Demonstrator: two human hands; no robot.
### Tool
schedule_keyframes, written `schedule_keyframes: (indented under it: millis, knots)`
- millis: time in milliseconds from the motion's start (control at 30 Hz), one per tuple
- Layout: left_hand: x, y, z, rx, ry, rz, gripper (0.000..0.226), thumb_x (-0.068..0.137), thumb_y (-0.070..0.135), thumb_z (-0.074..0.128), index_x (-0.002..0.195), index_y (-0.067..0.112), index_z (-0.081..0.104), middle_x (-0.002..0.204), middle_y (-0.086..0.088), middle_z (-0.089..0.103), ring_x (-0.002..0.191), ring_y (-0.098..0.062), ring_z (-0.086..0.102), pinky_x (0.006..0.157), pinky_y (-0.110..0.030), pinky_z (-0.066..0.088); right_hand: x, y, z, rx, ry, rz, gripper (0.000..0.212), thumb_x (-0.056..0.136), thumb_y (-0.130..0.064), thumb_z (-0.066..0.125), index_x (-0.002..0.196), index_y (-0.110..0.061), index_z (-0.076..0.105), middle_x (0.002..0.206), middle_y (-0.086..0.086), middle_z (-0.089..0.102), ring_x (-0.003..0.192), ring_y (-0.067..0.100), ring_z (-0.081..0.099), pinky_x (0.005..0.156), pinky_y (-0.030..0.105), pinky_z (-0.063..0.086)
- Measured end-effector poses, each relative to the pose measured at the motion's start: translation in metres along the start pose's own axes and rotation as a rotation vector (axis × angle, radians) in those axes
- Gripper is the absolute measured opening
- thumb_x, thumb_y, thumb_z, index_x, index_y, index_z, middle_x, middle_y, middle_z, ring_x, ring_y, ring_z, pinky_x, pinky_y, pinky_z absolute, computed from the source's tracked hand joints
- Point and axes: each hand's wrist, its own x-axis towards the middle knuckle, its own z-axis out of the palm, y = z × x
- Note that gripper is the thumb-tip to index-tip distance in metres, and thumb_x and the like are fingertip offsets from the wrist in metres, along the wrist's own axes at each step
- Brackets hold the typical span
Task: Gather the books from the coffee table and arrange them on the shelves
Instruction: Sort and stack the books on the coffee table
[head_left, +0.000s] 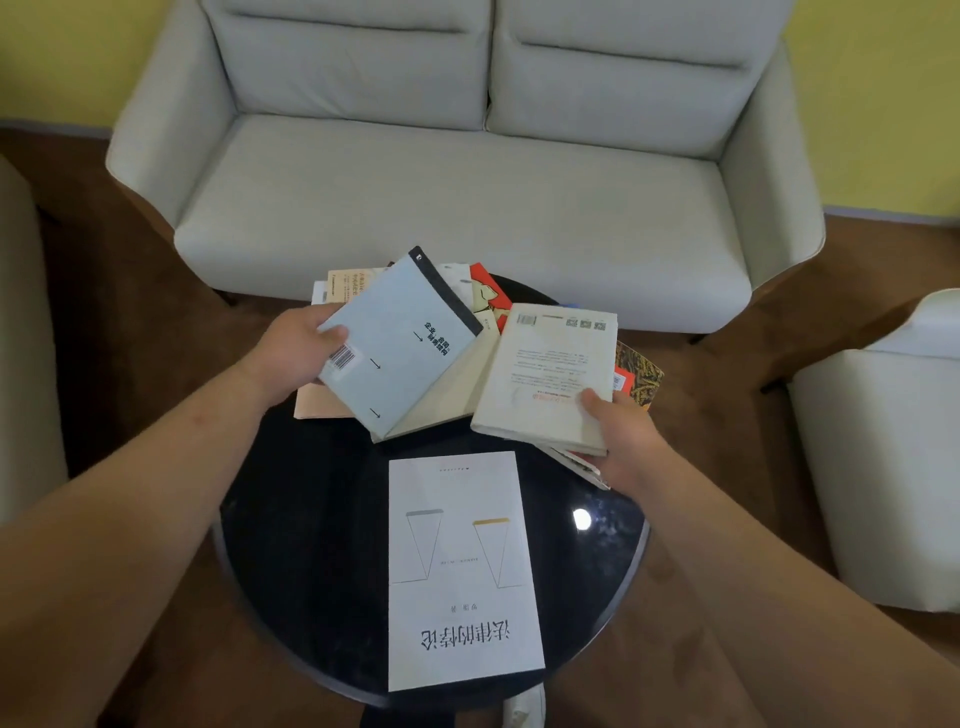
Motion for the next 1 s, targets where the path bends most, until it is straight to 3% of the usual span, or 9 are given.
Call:
schedule_keyframes:
  millis: [100,233,333,467,600,733,833,933,1000]
  knots:
    - [-0.038,0.009,0.001,-0.179,0.094,0.084,0.043,0.101,0.009,0.047,0.128,0.038,0.063,0.097,0.019,0.071,0.077,0.000,0.071,0.055,-0.020,0.056,-0.015,-0.007,-0.010,0.102,-0.016,-0.041,0.025,0.105,-0.015,0.055,0.125,-0.029,0.058,0.116,0.003,0.073,0.105,0.029,0.072,0.085,0.052,0.063]
    - [-0.091,0.004,0.003,-0.397,0.138,0.083,0.038,0.105,0.012,0.046,0.130,0.033,0.064,0.121,0.002,0.073,0.104,-0.020,0.069,0.082,-0.039,0.056,-0.044,-0.008,-0.030,0.089,-0.054,-0.085,0.035,0.105,-0.014,0.054,0.134,-0.034,0.055,0.122,0.002,0.073,0.106,0.028,0.073,0.082,0.048,0.064]
    - [-0.136,-0.006,0.010,-0.507,0.141,-0.019,0.030,0.105,0.019,0.050,0.125,0.034,0.066,0.115,0.005,0.076,0.109,-0.023,0.069,0.080,-0.039,0.058,-0.067,-0.003,-0.051,0.074,-0.120,-0.122,0.039,0.104,-0.014,0.055,0.137,-0.037,0.055,0.123,0.002,0.074,0.103,0.028,0.076,0.084,0.051,0.063]
    - [-0.207,-0.034,0.046,-0.529,0.120,-0.156,0.028,0.104,0.025,0.050,0.114,0.043,0.069,0.111,0.006,0.077,0.103,-0.021,0.073,0.081,-0.042,0.059,-0.094,0.012,-0.076,0.081,-0.187,-0.143,0.038,0.104,-0.014,0.058,0.133,-0.037,0.058,0.112,-0.004,0.078,0.101,0.026,0.077,0.071,0.042,0.064]
    - [-0.264,-0.062,0.099,-0.550,0.134,-0.272,0.031,0.105,0.019,0.049,0.115,0.042,0.068,0.108,0.003,0.077,0.104,-0.024,0.071,0.078,-0.042,0.059,-0.116,0.032,-0.094,0.062,-0.247,-0.149,0.043,0.104,-0.010,0.056,0.140,-0.034,0.053,0.112,-0.006,0.079,0.103,0.025,0.077,0.069,0.039,0.065]
    - [-0.287,-0.081,0.131,-0.235,0.106,-0.215,0.038,0.098,0.013,0.061,0.128,0.035,0.058,0.119,0.005,0.070,0.115,-0.024,0.063,0.095,-0.044,0.054,-0.135,0.048,-0.106,-0.009,-0.325,-0.171,0.044,0.105,-0.006,0.051,0.144,-0.027,0.049,0.129,0.005,0.072,0.113,0.031,0.072,0.087,0.050,0.062]
    - [-0.291,-0.085,0.142,0.073,0.066,-0.203,0.046,0.093,0.017,0.069,0.136,0.021,0.054,0.124,-0.006,0.062,0.114,-0.026,0.060,0.099,-0.048,0.053,-0.146,0.058,-0.107,-0.106,-0.365,-0.193,0.045,0.106,-0.007,0.051,0.147,-0.025,0.047,0.131,0.006,0.071,0.115,0.032,0.071,0.095,0.055,0.057]
    - [-0.294,-0.080,0.146,0.287,0.148,-0.204,0.056,0.093,0.027,0.068,0.144,0.022,0.045,0.126,-0.008,0.053,0.119,-0.027,0.053,0.104,-0.045,0.049,-0.155,0.066,-0.103,-0.169,-0.366,-0.203,0.047,0.105,-0.010,0.054,0.147,-0.028,0.046,0.125,-0.002,0.074,0.110,0.025,0.074,0.089,0.046,0.062]
    - [-0.294,-0.067,0.144,0.350,0.266,-0.144,0.052,0.096,0.034,0.062,0.143,0.020,0.046,0.118,-0.006,0.057,0.110,-0.022,0.056,0.094,-0.040,0.053,-0.162,0.070,-0.099,-0.214,-0.379,-0.229,0.047,0.104,-0.011,0.056,0.145,-0.031,0.045,0.121,-0.009,0.075,0.109,0.018,0.074,0.083,0.037,0.063]
